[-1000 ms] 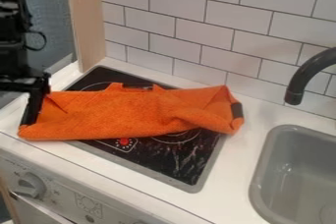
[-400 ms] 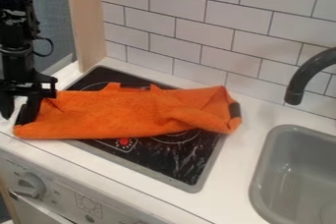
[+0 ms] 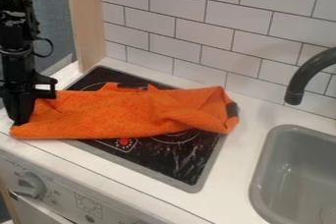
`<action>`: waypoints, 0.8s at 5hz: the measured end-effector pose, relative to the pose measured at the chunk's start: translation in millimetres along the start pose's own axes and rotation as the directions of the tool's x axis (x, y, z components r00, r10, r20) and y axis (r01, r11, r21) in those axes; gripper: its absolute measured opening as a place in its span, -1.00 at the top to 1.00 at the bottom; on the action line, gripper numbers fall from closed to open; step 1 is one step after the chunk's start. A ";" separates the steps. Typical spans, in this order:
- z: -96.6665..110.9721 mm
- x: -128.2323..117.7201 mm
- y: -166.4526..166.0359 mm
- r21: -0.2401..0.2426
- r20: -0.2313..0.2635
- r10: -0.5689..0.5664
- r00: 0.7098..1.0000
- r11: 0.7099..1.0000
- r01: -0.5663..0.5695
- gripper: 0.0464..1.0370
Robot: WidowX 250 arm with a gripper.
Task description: Fold the cloth from left to right
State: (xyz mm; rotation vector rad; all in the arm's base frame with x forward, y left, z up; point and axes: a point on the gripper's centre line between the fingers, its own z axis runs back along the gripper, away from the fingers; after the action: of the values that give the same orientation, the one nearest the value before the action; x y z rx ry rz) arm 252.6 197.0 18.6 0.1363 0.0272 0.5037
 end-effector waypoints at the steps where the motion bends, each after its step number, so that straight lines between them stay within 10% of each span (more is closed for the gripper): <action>1: 3.3 -0.9 -1.8 -0.020 -0.001 -0.009 1.000 1.000 0.009 0.99; 4: 50.7 12.3 -5.5 -0.136 0.050 0.004 0.999 0.991 0.003 0.99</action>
State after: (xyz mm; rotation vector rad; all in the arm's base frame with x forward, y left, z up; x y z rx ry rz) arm 269.0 191.9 68.1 0.0147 -0.0558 0.5007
